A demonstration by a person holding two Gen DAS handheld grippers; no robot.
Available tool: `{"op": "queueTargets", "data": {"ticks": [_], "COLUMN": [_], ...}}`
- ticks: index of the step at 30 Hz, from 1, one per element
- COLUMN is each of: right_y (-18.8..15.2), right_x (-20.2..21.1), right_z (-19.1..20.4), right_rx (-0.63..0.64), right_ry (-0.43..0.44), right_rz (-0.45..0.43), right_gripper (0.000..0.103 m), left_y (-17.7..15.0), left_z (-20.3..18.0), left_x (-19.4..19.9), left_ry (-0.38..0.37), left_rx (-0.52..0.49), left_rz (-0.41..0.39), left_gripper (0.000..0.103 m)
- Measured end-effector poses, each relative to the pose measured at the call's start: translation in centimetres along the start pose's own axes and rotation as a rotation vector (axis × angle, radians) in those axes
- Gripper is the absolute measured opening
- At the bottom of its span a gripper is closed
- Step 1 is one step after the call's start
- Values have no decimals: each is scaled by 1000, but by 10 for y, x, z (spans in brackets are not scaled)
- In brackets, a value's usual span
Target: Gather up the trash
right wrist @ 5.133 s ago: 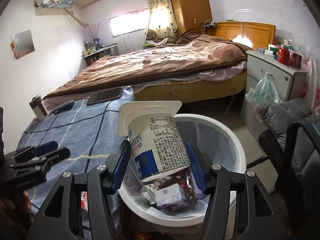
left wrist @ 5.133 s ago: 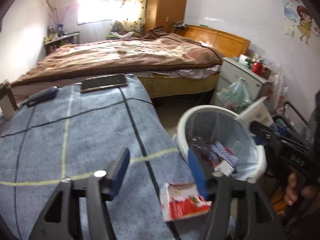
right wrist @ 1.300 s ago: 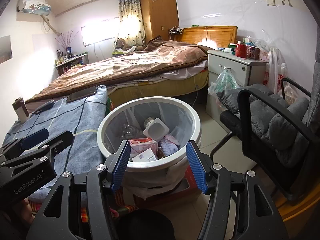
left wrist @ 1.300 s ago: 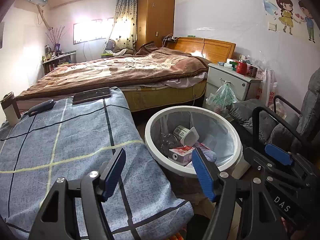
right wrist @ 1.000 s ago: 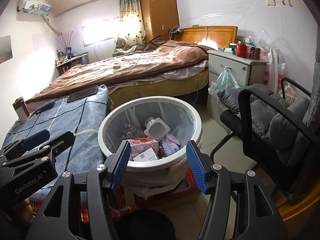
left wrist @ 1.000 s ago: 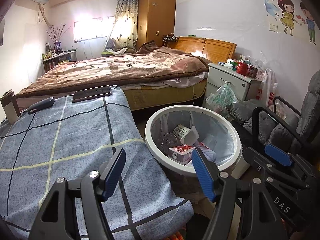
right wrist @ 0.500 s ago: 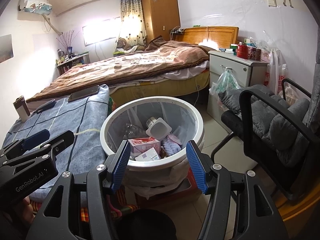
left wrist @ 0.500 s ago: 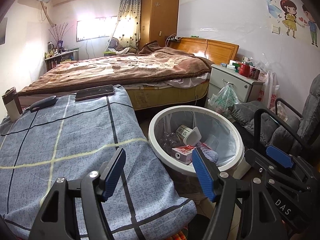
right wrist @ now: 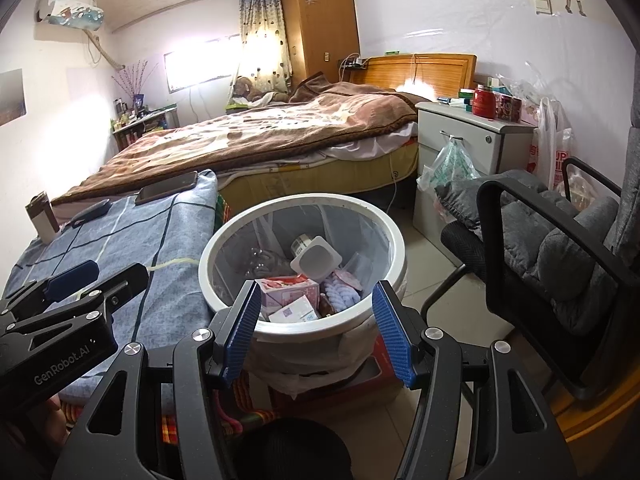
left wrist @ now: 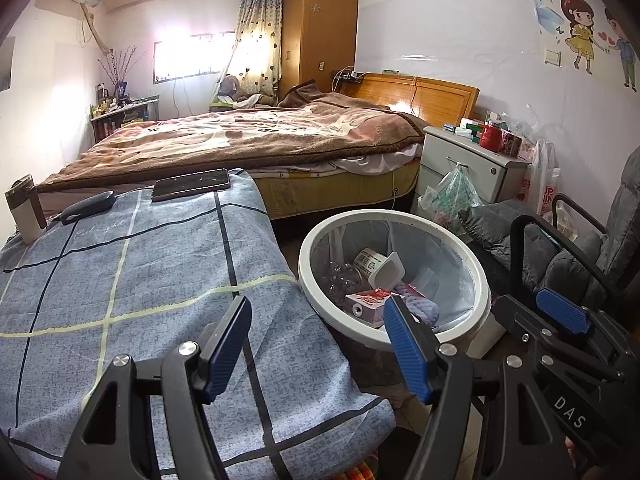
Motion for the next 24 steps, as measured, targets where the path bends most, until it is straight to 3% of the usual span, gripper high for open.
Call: {"op": "queueTargets", "data": {"ticks": [24], "right_y": [-1], "right_x": [0], "right_z": [1], "right_rx": [-1], "right_ry": [1], "right_rz": [-1], "right_gripper": [60], "left_y": [-2], "left_z": [-1], "left_x": [-1], "left_ry": [-5], "left_rx": [-2], "left_rz": [11], "left_gripper": [71]}}
Point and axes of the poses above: each gripper's, at about its wrist camera, not at the fingertips, and x roughly against the way its jaws point, z to its left, y to its top, the point moved 4 cm from there along -x, roughly the way its jaws point, and after that the axes turned 11 degrees about x, right-handed, at the moved point
